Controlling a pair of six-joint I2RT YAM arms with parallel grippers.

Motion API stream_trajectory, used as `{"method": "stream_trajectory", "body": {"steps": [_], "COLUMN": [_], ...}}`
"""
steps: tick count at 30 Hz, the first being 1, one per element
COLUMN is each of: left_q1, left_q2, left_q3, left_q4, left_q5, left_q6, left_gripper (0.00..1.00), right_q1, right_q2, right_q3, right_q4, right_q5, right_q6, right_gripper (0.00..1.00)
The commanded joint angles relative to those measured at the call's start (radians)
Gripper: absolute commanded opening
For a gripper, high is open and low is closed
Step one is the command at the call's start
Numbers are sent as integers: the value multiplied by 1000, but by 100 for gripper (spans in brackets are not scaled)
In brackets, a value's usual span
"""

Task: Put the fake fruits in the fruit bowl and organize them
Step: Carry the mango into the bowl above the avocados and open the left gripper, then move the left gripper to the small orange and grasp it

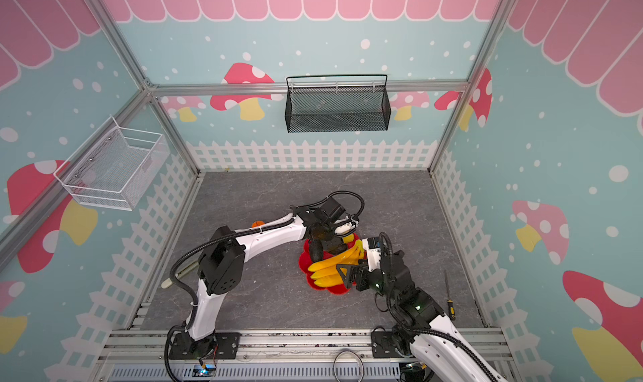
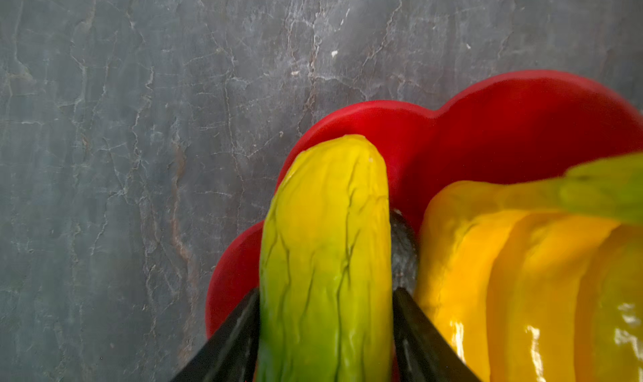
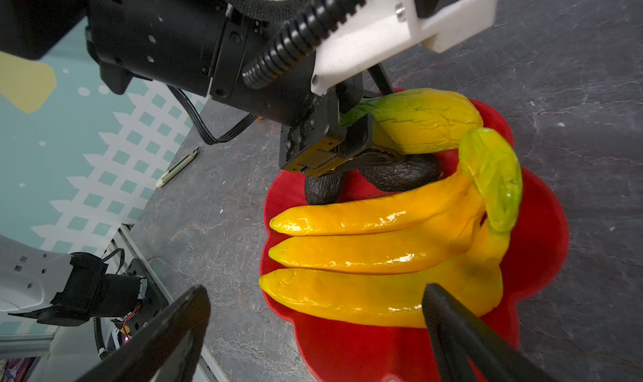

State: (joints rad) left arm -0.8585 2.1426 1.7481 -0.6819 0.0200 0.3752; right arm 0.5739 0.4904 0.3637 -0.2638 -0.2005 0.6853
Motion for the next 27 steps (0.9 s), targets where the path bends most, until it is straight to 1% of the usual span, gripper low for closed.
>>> {"method": "stream_trajectory", "body": {"steps": [1,3,4,8,11,14,15,18,21,22,24,27], "left_q1": [3,3,4,11,28,66,85,165,266,301,369,458], "left_q2": [-52,-105,-140,-262,-346,-441,-475,-546,-561,-556,-545,-528], "left_q3": [-36,-75,-103,-210,-291,-390,-430,-530,-569,-574,-590,-622], "left_q4": [29,59,76,134,177,251,291,380,358,330,299,302], "left_q5": [36,57,68,77,77,59,34,-133,-301,-332,-378,-346], "left_q6": [32,33,-9,-42,-74,-127,-154,-269,-429,-479,-547,-607], "left_gripper": [60,61,61,64,66,66,67,69,68,68,68,70], "right_q1": [-7,-8,-7,-5,-5,-5,-6,-4,3,12,51,169], "right_q2": [0,8,15,56,94,165,192,264,320,340,385,472], "right_q3": [-6,-6,-1,42,75,105,116,143,169,181,212,279], "right_q4": [8,19,23,46,101,155,171,216,266,277,282,263], "right_q5": [6,0,-5,-29,-77,-132,-149,-199,-263,-277,-266,-186], "right_q6": [-3,-10,-22,-91,-129,-161,-172,-201,-221,-231,-253,-297], "right_gripper": [98,99,98,98,98,98,98,99,98,98,98,98]}}
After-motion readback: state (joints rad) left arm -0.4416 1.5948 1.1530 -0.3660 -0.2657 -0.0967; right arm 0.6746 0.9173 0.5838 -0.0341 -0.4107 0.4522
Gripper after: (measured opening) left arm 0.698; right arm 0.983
